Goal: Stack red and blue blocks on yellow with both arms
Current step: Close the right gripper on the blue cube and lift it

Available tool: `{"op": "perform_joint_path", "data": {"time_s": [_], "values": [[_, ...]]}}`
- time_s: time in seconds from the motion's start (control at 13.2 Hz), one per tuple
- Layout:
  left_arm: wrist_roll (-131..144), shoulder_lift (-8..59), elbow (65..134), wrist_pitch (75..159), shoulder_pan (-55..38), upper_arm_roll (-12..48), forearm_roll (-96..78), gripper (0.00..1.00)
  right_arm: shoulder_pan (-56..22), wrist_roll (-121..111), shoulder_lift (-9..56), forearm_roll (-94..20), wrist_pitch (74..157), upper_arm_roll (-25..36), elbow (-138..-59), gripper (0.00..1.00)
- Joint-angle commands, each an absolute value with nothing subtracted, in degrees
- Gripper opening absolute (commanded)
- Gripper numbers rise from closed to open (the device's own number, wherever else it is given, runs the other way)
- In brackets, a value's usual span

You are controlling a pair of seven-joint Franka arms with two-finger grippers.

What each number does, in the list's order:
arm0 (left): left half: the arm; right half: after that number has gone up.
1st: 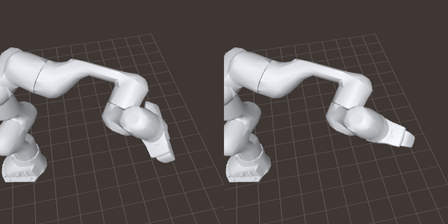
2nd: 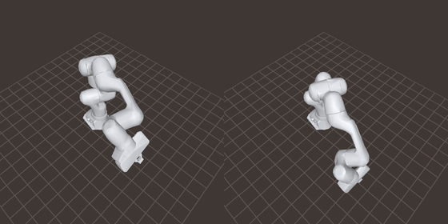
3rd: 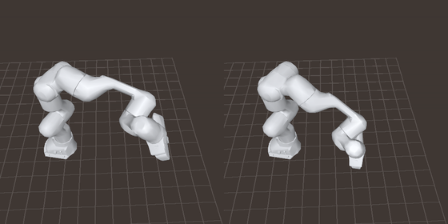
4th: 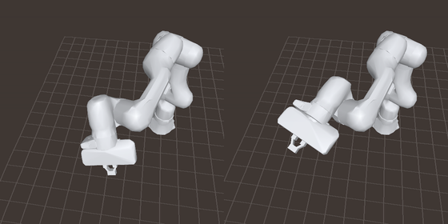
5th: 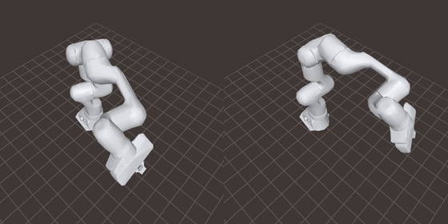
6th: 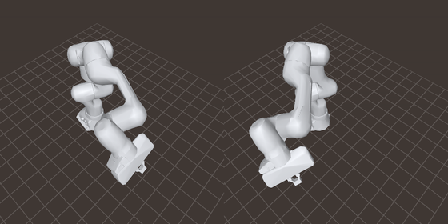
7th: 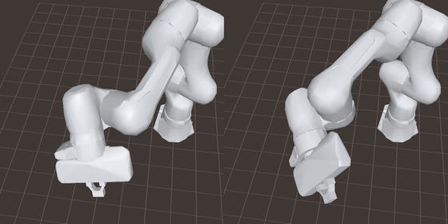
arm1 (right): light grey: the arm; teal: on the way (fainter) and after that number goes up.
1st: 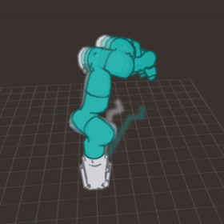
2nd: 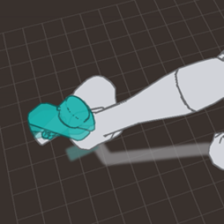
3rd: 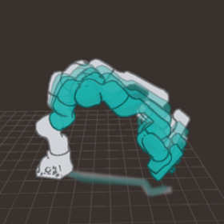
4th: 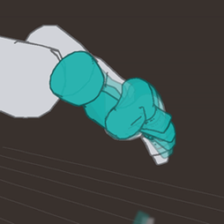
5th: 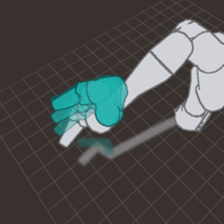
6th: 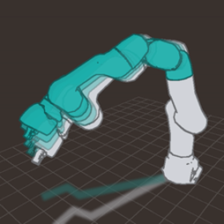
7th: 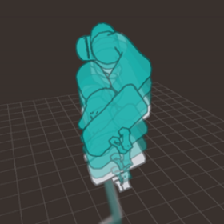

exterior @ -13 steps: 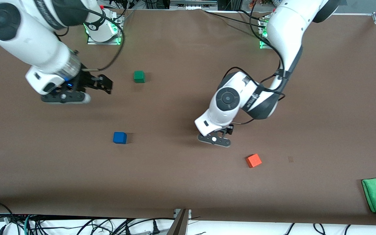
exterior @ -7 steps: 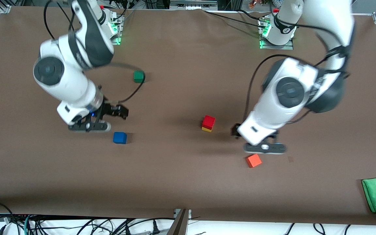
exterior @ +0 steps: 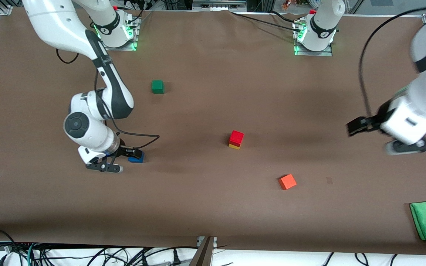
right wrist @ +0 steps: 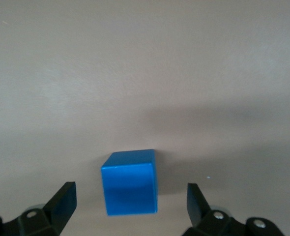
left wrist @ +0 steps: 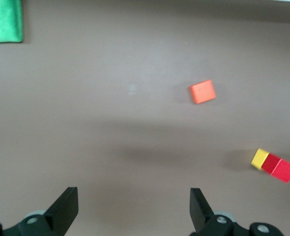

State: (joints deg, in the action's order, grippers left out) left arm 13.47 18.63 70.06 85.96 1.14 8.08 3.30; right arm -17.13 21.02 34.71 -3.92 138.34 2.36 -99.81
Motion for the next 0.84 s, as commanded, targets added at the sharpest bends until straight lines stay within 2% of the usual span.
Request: {"op": "perform_joint_path", "data": {"time_s": [0.0, 0.23, 0.3, 0.46, 0.53, 0.68, 0.76], "values": [[9.50, 10.74, 79.17, 86.31, 3.15, 6.07, 1.76, 1.00, -17.31, 22.76, 33.84, -4.13, 142.99, 2.11, -103.62, 0.99], [9.05, 8.00, 81.21, 84.65, 5.00, 5.98, 1.67, 1.00, -17.58, 22.76, 34.54, -4.13, 143.09, 2.11, -103.71, 0.93], [9.05, 8.43, 81.04, 83.77, 5.79, 6.06, 1.67, 1.00, -17.58, 22.42, 34.63, -4.13, 143.09, 2.11, -103.71, 0.83], [9.14, 9.49, 80.33, 83.67, 5.89, 6.06, 0.89, 1.00, -17.58, 21.80, 34.98, -4.04, 143.09, 2.11, -103.62, 0.57], [9.05, 9.58, 80.16, 83.67, 5.98, 6.15, 0.79, 1.00, -17.67, 21.71, 34.98, -4.04, 143.09, 2.11, -103.62, 0.51], [9.05, 10.02, 79.98, 83.76, 6.32, 6.15, 0.62, 1.00, -17.67, 21.27, 34.89, -3.96, 142.74, 1.85, -102.92, 0.30], [9.05, 10.11, 79.98, 83.76, 6.33, 6.15, 0.62, 1.00, -17.67, 21.01, 34.63, -3.87, 142.47, 1.67, -102.40, 0.25]]}}
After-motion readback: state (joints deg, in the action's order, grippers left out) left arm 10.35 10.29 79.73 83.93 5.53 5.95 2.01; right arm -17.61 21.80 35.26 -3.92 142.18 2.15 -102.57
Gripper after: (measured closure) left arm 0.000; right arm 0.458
